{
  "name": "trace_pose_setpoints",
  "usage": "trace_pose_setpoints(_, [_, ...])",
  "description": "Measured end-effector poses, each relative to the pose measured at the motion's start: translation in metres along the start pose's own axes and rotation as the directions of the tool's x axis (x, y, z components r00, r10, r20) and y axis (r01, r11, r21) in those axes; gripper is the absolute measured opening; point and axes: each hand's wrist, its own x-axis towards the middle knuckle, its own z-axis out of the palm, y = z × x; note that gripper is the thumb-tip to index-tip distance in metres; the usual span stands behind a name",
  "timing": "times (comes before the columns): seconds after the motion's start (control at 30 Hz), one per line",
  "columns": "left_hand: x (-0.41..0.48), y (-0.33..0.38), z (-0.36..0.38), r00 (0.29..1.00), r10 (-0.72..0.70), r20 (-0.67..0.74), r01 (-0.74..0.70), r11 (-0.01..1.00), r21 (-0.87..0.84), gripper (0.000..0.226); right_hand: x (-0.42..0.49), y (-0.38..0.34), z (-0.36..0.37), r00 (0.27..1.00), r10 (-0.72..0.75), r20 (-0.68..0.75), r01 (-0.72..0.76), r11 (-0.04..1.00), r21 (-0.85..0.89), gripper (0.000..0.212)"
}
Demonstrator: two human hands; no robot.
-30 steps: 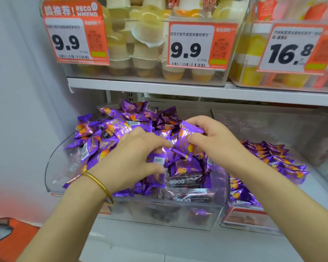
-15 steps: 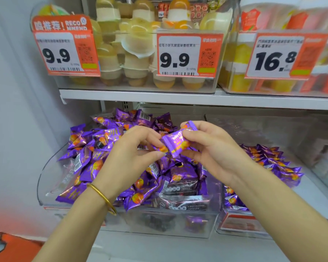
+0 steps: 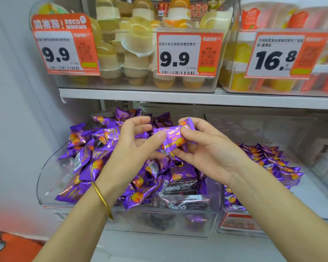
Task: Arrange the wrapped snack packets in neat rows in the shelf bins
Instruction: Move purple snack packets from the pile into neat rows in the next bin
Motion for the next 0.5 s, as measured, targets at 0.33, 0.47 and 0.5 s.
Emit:
trace_pose_setpoints(0.33, [0.003,-0.005,-0.002,0.998,-0.039,0.058,0.032,0.993,0.113,0.025,0.003,-0.008,0.002,0.999,-0.021,-0.031,0.006,0.908,-0.419,0.025])
trace_pose_setpoints(0.47, [0.006,-0.006,-0.008,0.999,-0.045,0.004,0.044,0.995,0.092,0.026,0.016,-0.009,-0.016,0.970,-0.243,0.017,0.051,0.132,-0.990,0.019])
trace_pose_setpoints(0.5, [0.006,-0.005,-0.008,0.999,-0.044,0.007,0.043,0.995,0.088,0.026,0.018,-0.005,-0.019,0.982,-0.160,0.098,0.068,-0.182,-0.981,0.018])
